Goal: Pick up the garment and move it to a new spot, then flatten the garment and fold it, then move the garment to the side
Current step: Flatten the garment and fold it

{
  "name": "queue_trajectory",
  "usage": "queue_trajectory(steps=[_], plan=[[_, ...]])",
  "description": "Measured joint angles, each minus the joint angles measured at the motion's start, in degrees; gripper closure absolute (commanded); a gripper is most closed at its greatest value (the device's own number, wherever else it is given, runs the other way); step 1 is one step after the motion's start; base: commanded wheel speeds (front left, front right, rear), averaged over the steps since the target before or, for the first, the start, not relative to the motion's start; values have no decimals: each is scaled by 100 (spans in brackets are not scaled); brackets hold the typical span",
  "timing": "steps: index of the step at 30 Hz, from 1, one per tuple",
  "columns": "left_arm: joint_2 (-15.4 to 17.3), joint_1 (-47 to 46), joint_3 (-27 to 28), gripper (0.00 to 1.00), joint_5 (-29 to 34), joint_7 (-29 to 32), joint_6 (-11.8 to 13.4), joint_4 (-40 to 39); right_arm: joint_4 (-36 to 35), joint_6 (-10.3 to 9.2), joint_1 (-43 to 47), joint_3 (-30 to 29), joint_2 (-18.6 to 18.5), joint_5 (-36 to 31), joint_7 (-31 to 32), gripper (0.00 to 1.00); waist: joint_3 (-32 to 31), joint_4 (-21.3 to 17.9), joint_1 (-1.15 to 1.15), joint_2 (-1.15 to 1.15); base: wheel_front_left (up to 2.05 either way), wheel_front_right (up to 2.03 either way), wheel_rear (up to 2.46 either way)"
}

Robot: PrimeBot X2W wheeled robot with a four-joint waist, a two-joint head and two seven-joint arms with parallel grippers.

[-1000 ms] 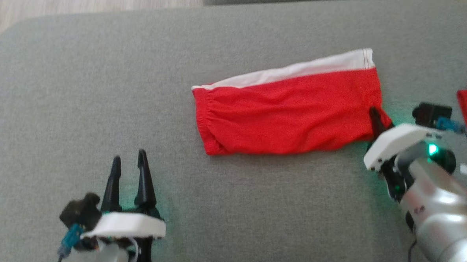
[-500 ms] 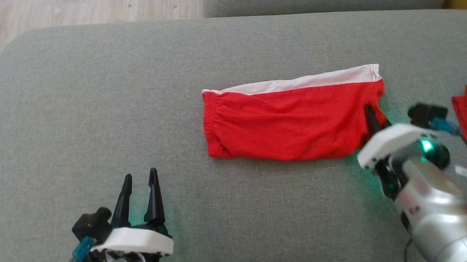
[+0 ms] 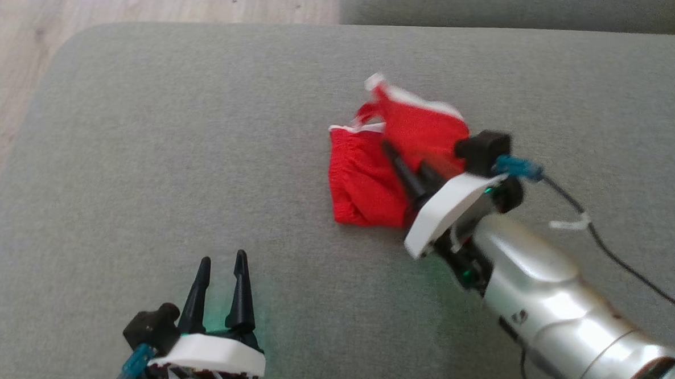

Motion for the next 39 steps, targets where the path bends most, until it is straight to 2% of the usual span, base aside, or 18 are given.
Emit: queue_trajectory(steps=[1, 2, 6, 8, 11, 14, 19, 21, 22, 24, 30, 39], plan=[[-1, -2, -18, 0, 0, 0, 0, 11, -75, 0, 36, 199, 3, 121, 13, 22, 4, 52, 0, 0, 0, 0, 0], [-2, -3, -37, 0, 0, 0, 0, 19, -127, 0, 61, 376, 12, 227, 12, 0, 6, 99, 0, 0, 0, 0, 0], [4, -9, -32, 0, 51, 0, 0, 53, -556, 0, 137, 850, 19, 809, -77, 0, 4, 178, 0, 0, 0, 0, 0], [5, -16, 0, 0, 87, 0, 0, 53, -644, 0, 132, 1024, 29, 904, -132, 0, -1, 123, 0, 0, 0, 0, 0], [2, -36, 94, 0, 187, 0, 0, 21, -475, 0, 120, 976, 41, 871, -207, 0, -14, -10, 0, 0, 0, 0, 0], [9, -56, 285, 0, 294, 1, 2, -36, -253, 0, 120, 359, 41, 543, -232, 0, -37, -181, 0, 0, 0, 0, 0], [3, -67, 570, 0, 573, 0, 104, -158, -311, 0, 234, -1344, -20, -767, -233, 0, -95, -484, 0, 0, 0, 0, 0], [0, -67, 698, 0, 672, 0, 179, -222, -464, 0, 469, -2029, -41, -1359, -240, 0, -120, -593, 0, 0, 0, 0, 0], [3, -65, 806, 0, 846, 0, 258, -256, -569, 0, 837, -2593, -38, -1845, -247, 0, -148, -689, 0, 0, 0, 0, 0], [-1, -52, 943, 0, 975, 0, 339, -314, -632, 0, 1243, -3012, -22, -2230, -247, 0, -190, -762, 0, 0, 0, 0, 0], [1, 171, 1112, 0, 1401, 0, 513, -466, -781, 0, 1969, -3734, 49, -2967, -247, 0, -375, -905, 0, 0, 0, 0, 0], [5, 866, 1098, 0, 1479, 0, 664, -633, -895, 0, 2626, -3713, 103, -2964, -247, 0, -644, -1030, -1, 0, 0, 0, 0]])
